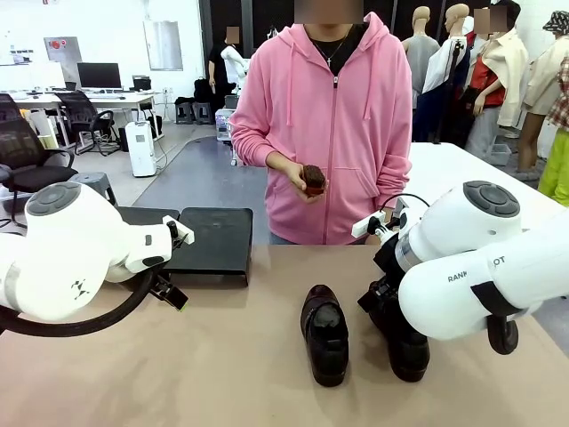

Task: Organize the shoes by placing them on the stand.
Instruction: Pick up one Shoe and place it in the middle of the table.

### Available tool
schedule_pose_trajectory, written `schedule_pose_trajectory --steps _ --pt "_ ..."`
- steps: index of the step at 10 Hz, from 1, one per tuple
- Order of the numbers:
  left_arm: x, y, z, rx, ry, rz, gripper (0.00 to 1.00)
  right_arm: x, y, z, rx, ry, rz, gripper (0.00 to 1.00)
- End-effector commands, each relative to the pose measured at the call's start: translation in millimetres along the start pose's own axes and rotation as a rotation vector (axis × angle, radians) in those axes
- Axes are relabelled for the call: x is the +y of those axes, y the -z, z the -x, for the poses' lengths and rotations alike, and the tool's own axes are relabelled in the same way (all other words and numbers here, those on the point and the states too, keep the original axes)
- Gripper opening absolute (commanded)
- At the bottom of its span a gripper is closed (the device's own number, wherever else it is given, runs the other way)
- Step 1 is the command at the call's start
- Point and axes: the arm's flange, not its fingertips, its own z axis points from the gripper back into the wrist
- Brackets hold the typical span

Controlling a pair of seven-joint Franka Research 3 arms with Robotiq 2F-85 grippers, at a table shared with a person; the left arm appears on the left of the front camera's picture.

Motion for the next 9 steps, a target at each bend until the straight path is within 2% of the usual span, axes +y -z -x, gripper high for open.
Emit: schedule_pose_trajectory --steps 1,3,4,6,8,9 --pt "0 0 0 0.000 0.000 0.000 1.00 0 0 0 0.000 0.001 0.000 1.00" --pt "0 0 0 0.000 0.000 0.000 1.00 0 0 0 0.000 0.000 0.000 1.00" --pt "0 -39 2 -0.041 0.034 0.036 1.00 -4 -42 0 0.069 0.020 -0.094 1.00" --pt "6 -127 9 -0.041 -0.047 0.118 1.00 -7 -132 6 0.109 0.167 -0.087 1.00" --pt "23 -192 46 -0.075 0.038 0.224 1.00 -33 -221 41 0.016 0.238 -0.174 1.00" --pt "36 -215 69 -0.090 0.056 0.252 1.00 -51 -252 61 -0.014 0.270 -0.245 1.00"
